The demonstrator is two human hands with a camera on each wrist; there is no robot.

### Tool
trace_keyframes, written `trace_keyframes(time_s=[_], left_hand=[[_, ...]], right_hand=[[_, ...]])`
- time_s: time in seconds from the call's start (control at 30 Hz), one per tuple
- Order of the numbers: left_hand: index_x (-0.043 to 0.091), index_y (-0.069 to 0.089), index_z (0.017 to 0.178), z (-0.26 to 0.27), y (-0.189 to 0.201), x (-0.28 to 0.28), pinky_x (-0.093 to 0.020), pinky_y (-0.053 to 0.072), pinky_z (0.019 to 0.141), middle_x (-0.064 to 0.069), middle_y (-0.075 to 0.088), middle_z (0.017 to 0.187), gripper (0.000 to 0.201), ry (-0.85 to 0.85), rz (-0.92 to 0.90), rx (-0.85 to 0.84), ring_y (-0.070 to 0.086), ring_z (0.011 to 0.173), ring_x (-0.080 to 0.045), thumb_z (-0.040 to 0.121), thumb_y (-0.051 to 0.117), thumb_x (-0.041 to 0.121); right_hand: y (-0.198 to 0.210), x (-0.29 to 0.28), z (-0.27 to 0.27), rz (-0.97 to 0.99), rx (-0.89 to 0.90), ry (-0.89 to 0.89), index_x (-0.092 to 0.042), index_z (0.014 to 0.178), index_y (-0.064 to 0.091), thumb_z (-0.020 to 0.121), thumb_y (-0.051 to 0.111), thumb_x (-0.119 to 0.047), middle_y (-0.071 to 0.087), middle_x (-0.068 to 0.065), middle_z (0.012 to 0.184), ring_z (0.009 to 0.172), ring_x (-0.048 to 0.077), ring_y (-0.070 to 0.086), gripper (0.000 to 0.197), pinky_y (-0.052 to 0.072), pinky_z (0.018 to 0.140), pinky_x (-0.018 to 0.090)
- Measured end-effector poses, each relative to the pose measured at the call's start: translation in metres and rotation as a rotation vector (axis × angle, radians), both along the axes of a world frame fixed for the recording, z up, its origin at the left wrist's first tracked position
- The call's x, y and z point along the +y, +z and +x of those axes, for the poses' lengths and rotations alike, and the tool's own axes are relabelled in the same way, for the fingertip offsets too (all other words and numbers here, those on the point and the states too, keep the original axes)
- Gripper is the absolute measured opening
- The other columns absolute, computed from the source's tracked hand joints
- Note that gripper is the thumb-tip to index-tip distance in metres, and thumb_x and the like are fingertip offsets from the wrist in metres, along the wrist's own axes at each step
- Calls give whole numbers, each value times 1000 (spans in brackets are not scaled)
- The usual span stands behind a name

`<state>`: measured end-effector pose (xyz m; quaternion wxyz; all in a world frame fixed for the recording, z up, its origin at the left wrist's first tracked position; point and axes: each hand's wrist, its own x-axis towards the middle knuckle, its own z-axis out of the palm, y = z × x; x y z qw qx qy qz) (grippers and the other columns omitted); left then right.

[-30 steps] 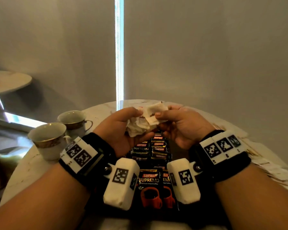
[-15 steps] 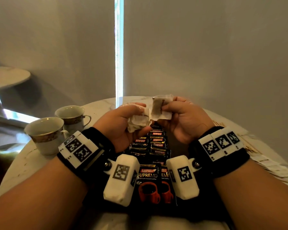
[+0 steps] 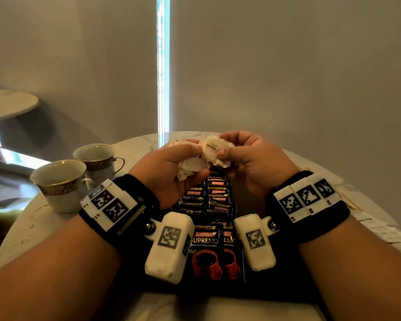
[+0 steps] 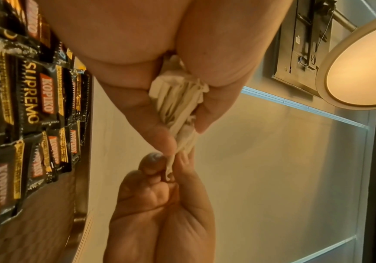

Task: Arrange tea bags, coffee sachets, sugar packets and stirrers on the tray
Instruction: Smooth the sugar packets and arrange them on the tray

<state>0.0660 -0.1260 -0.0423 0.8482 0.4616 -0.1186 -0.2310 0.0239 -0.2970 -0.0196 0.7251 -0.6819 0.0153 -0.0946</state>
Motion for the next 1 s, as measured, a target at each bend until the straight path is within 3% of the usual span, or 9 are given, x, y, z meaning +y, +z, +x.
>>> trace_keyframes(time_s=[0.1, 0.27, 0.43, 0.6, 0.77, 0.9, 1.0], left_hand=[[4, 63, 112, 0, 2, 1, -25, 57, 52, -24, 60, 117, 19, 55, 9, 29, 73, 76, -27, 93, 61, 6], [4, 62, 109, 1, 3, 3, -24, 57, 52, -25, 58, 122, 15, 72, 15, 41, 72, 81, -28, 94, 61, 7], [4, 62, 108, 1, 3, 4, -23, 56, 51, -26, 57, 126, 14, 74, 13, 47, 71, 85, -29, 94, 60, 7], [6, 63, 103, 1, 4, 3, -23, 56, 51, -23, 58, 121, 9, 78, 16, 53, 71, 85, -29, 95, 60, 7], [6, 64, 102, 0, 3, 3, -23, 56, 51, -22, 58, 119, 8, 70, 21, 47, 72, 81, -28, 95, 60, 8], [7, 64, 100, 0, 5, 5, -23, 56, 51, -22, 59, 120, 7, 73, 26, 53, 70, 87, -28, 94, 61, 8], [7, 65, 97, 0, 6, 5, -23, 56, 52, -22, 60, 117, 5, 77, 25, 51, 70, 87, -29, 94, 61, 9]], right_hand=[[5, -26, 11, 95, 32, -176, -13, 103, 59, 91, 58, 6, 72, 11, 94, 58, 18, 68, 23, 40, 40, 22], [-24, -75, 32, 100, 153, -398, -14, 107, 58, 97, 52, 2, 65, 14, 100, 50, 10, 59, 20, 36, 37, 20], [-58, -85, 40, 118, 369, -333, -8, 100, 56, 97, 40, 9, 62, 16, 91, 58, 13, 51, 24, 35, 37, 19], [-62, -77, 37, 143, 460, -200, -5, 114, 55, 102, 34, 8, 63, 19, 99, 77, 18, 62, 27, 54, 46, 19], [-61, -75, 37, 159, 427, -272, -5, 120, 50, 100, 45, 4, 56, 24, 120, 84, 29, 66, 22, 59, 50, 27], [-61, -76, 39, 78, 412, -288, 0, 108, 60, 98, 53, -4, 53, 14, 101, 83, 27, 67, 13, 57, 63, 30], [-61, -73, 39, 74, 427, -242, 1, 111, 61, 97, 53, -6, 57, 18, 111, 92, 29, 67, 18, 55, 66, 32]])
